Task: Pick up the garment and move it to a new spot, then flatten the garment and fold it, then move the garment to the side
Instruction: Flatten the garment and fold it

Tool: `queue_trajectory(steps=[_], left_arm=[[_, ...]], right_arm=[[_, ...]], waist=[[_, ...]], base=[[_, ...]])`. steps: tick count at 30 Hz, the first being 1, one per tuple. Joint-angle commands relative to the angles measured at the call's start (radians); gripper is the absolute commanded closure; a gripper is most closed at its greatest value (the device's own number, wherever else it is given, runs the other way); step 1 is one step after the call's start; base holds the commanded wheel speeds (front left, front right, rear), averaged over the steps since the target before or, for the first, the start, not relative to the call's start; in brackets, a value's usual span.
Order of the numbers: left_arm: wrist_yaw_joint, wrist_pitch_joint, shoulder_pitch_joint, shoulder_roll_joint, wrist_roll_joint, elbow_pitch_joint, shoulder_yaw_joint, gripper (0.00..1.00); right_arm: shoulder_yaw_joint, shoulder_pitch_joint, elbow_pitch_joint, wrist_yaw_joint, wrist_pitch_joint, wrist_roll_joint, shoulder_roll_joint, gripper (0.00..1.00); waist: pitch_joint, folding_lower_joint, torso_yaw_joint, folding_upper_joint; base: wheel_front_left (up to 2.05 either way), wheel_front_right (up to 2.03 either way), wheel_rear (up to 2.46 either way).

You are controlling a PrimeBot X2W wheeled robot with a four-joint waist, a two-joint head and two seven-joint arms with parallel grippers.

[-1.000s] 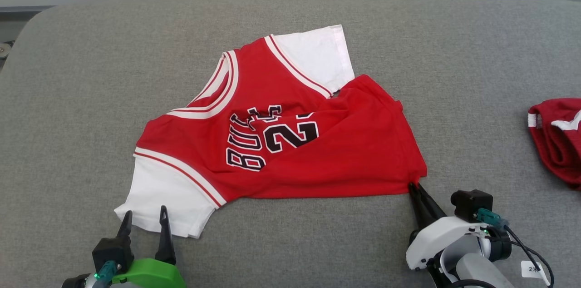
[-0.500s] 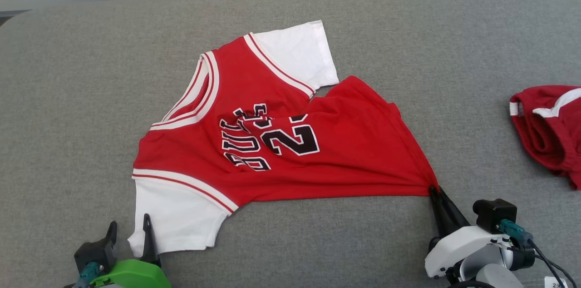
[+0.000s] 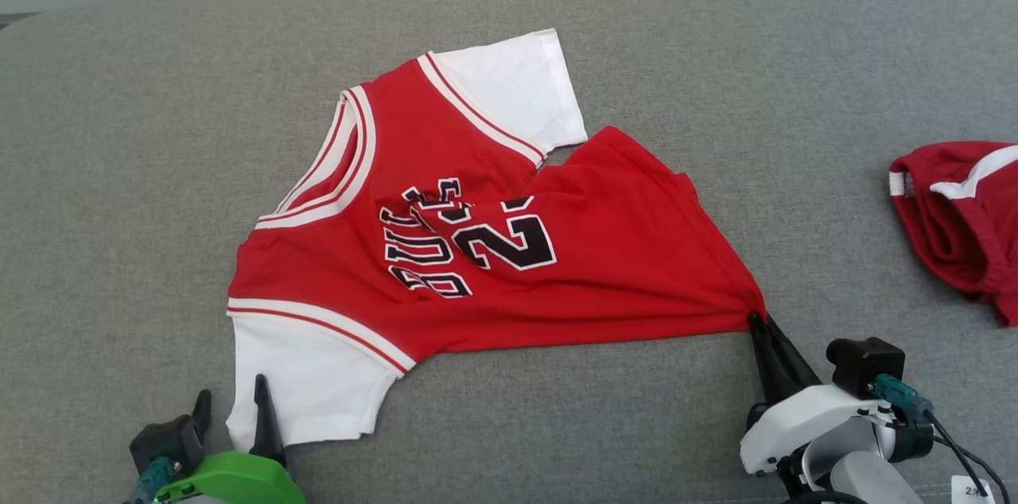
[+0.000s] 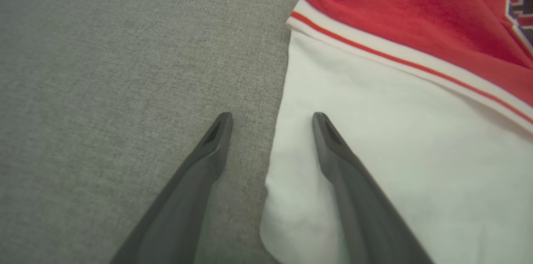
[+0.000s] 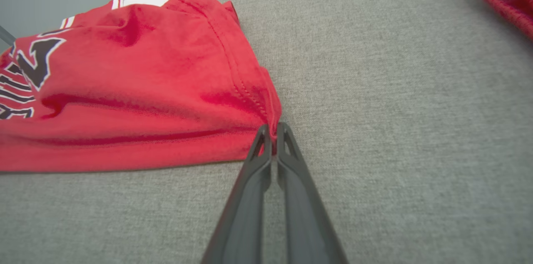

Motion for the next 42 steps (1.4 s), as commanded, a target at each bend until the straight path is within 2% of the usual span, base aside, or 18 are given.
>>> queue_trajectory(steps=[1,6,7,8,9,10,11,19,24,28,33,38,42], left_arm=[[0.003,0.010,0.034,-0.003,-0.008,0.013,-0.017,0.00],[0.004,0.010,0.058,-0.003,-0.034,0.013,-0.048,0.00],[0.002,0.010,0.058,-0.003,-0.036,0.015,-0.052,0.09],[0.001,0.010,0.059,-0.004,-0.036,0.018,-0.056,0.36],[0.001,0.010,0.059,-0.004,-0.036,0.018,-0.056,0.36],[-0.002,0.010,0.059,-0.004,-0.040,0.025,-0.062,0.84],[-0.003,0.012,0.058,-0.004,-0.038,0.032,-0.070,1.00],[-0.012,0.014,0.038,-0.006,-0.047,0.039,-0.092,1.00],[-0.021,0.006,0.008,0.001,-0.032,-0.130,-0.064,1.00],[-0.058,0.006,-0.045,0.006,-0.005,-0.283,-0.063,1.00],[-0.080,0.006,-0.183,0.076,0.006,-0.415,-0.057,1.00],[-0.085,0.019,-0.376,0.179,0.002,-0.495,-0.061,1.00],[-0.087,0.104,-0.507,0.216,-0.044,-0.543,-0.073,1.00]], right_arm=[[-0.005,0.005,0.003,-0.002,-0.003,-0.001,-0.002,1.00],[-0.007,0.010,0.004,-0.002,-0.003,-0.005,0.001,1.00],[-0.007,0.011,0.004,-0.002,-0.003,-0.006,0.002,1.00],[-0.007,0.012,0.004,-0.002,-0.003,-0.007,0.002,1.00],[-0.007,0.012,0.004,-0.002,-0.003,-0.007,0.002,1.00],[-0.006,0.013,0.004,-0.002,-0.003,-0.008,0.003,1.00],[-0.005,0.013,0.004,-0.002,-0.003,-0.008,0.004,1.00],[-0.010,0.010,-0.013,-0.002,-0.003,0.004,0.004,1.00],[-0.018,-0.013,-0.100,-0.002,-0.003,0.046,0.007,1.00],[-0.004,-0.075,-0.214,-0.002,-0.003,0.079,-0.013,1.00],[0.010,-0.203,-0.326,-0.001,-0.003,0.111,-0.071,1.00],[0.032,-0.355,-0.391,-0.001,-0.003,0.145,-0.135,1.00],[0.050,-0.478,-0.412,-0.001,-0.003,0.174,-0.189,1.00]], waist=[[-0.006,0.0000,0.006,0.0000],[-0.015,0.0000,0.012,0.0000],[-0.016,0.0000,0.012,0.0000],[-0.018,0.0000,0.012,0.0000],[-0.018,0.0000,0.012,0.0000],[-0.019,0.0000,0.012,0.0000],[-0.021,0.0000,0.012,0.0000],[-0.040,0.0000,0.009,0.0000],[-0.070,0.0000,0.019,0.0000],[-0.103,0.0000,0.022,0.0000],[-0.132,0.0000,0.020,0.0000],[-0.134,0.0000,0.013,0.0000],[-0.088,0.0000,0.012,0.0000]], base=[[0.00,0.00,0.00],[0.00,0.00,0.00],[0.00,0.00,0.00],[0.00,0.00,0.00],[0.00,0.00,0.00],[0.00,0.00,0.00],[0.00,0.00,0.00],[0.00,0.00,0.00],[0.00,0.00,0.00],[0.00,0.00,0.00],[0.00,0.00,0.00],[0.00,0.00,0.00],[0.00,0.00,0.00]])
